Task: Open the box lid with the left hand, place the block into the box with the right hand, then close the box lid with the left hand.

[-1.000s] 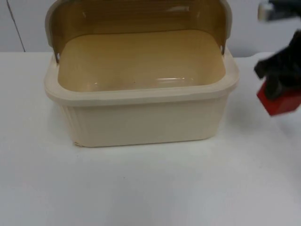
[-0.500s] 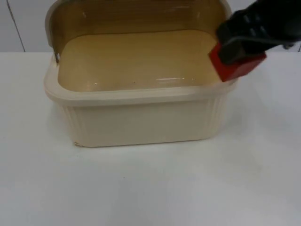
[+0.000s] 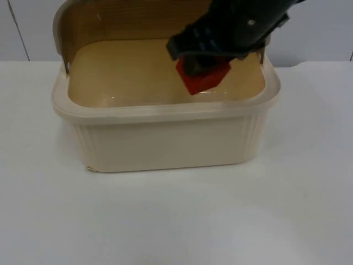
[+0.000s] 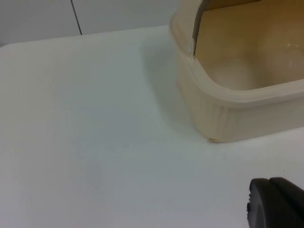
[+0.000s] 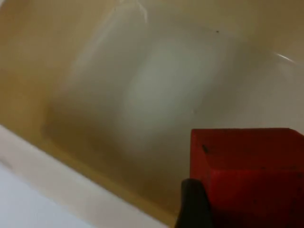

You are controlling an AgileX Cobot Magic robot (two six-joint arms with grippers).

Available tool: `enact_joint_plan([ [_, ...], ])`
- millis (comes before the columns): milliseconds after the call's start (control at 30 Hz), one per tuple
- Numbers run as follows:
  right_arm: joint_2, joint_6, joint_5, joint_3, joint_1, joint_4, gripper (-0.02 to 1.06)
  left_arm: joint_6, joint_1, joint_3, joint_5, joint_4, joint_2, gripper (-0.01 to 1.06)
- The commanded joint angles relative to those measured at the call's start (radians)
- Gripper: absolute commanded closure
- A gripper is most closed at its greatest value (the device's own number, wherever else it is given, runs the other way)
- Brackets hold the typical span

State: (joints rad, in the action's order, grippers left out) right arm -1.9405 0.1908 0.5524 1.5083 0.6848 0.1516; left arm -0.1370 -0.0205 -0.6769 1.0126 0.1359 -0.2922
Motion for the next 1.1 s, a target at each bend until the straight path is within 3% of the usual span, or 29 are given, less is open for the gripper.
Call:
enact_joint_plan([
  [0, -0.031, 0.002, -0.039, 0.027, 0.01, 0.022, 1.05, 0.006, 0.002, 0.005, 0.003, 0.003, 0.002, 1.05],
  [133, -0.064, 0.002, -0.131, 0.031, 0.014, 0.033, 1.05, 0.006, 0.002, 0.005, 0.005, 0.003, 0.002, 1.05],
  [300, -0.087, 0.002, -0.183, 0.031, 0.014, 0.06, 1.05, 0.006, 0.002, 0.005, 0.01, 0.006, 0.002, 1.05],
  [467, -0.107, 0.029, -0.189, 0.031, 0.014, 0.106, 1.05, 0.006, 0.002, 0.005, 0.028, 0.006, 0.002, 1.05],
  [1067, -0.163, 0.03, -0.258, 0.031, 0.008, 0.112, 1.05, 0.003, 0.002, 0.005, 0.026, 0.002, 0.002, 1.05],
])
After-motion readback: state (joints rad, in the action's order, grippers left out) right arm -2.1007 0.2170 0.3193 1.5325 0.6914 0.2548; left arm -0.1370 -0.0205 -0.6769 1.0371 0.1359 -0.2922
